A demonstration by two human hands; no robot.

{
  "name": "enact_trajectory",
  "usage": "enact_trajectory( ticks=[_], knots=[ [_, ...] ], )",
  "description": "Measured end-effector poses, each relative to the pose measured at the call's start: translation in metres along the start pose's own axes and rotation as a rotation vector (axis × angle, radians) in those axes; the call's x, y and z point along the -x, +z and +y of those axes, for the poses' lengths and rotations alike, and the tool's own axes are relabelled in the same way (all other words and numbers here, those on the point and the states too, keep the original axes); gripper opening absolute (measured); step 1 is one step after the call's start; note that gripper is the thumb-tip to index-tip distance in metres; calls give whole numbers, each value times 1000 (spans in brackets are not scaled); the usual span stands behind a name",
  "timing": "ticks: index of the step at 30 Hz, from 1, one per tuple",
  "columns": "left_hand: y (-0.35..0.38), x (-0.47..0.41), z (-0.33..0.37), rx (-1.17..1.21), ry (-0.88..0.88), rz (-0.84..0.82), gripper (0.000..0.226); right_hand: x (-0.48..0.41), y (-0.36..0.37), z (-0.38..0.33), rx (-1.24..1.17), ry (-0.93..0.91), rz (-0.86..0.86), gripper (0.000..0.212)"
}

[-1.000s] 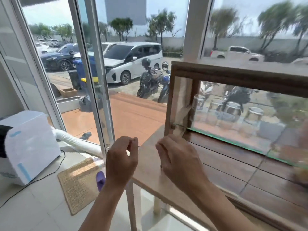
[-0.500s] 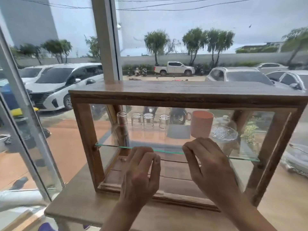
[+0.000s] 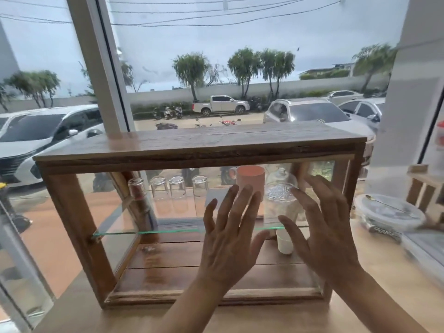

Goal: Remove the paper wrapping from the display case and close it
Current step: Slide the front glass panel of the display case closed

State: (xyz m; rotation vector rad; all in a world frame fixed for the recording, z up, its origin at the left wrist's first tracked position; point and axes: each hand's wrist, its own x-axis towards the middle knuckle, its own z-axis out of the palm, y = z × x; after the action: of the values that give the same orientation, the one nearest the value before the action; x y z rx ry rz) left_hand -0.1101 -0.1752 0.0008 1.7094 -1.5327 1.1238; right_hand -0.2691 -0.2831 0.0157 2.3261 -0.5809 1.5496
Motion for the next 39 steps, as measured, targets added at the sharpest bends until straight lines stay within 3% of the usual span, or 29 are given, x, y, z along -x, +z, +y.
enact_trajectory(
  ticks=[4, 9, 39],
  knots=[
    [4, -1, -2, -134, -12, -185, 98, 6, 3, 10, 64, 0, -110, 77],
    [5, -1, -6, -174, -23, -244, 102, 5, 7, 7, 96, 28, -143, 95],
    [-46, 38, -124, -225, -93, -283, 106, -15, 65, -113, 132, 4, -150, 95]
  ],
)
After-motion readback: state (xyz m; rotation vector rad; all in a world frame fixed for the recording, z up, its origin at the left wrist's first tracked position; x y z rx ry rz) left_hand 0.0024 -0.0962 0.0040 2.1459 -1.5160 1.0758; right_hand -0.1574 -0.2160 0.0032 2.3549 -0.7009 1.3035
